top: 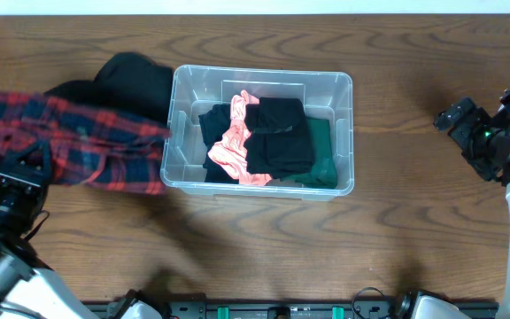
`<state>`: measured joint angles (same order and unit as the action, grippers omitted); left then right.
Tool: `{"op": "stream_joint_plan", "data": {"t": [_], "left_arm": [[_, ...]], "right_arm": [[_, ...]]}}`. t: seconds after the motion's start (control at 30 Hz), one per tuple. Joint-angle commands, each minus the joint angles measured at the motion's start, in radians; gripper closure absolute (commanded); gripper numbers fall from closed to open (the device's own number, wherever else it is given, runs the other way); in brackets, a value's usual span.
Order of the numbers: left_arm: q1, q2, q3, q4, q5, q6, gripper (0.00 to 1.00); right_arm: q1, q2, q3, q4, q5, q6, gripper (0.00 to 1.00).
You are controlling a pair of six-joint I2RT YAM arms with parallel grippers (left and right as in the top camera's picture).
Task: Pack container
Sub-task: 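Lift the plaid shirt and lay it into the bin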
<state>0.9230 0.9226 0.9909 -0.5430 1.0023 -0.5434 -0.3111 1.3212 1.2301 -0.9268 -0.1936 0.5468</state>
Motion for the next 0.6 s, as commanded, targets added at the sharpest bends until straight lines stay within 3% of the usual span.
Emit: {"op": "stream_joint_plan", "data": {"t": [0.0, 0.2, 0.3, 0.57], "left_arm": [[-0.069, -0.021, 0.026, 0.109, 0.160, -0.243, 0.94], [-0.244, -0.016, 0.026, 0.437, 0.179, -0.525, 0.94], [-0.362, -0.016, 0.026, 0.564, 0.116, -0.618, 0.94], [-0.813, 0.023, 0.019, 0.454, -0.343, -0.576, 0.94]], "right_arm": [[-0.008, 0.001, 0.001, -0.002, -0.005, -0.010, 0.01], [-0.008, 0.001, 0.001, -0.001, -0.005, -0.010, 0.01], [-0.008, 0.001, 0.001, -0.001, -0.005, -0.010, 0.01], [-0.008, 0.001, 0.001, -0.001, -0.005, -0.010, 0.01]]}}
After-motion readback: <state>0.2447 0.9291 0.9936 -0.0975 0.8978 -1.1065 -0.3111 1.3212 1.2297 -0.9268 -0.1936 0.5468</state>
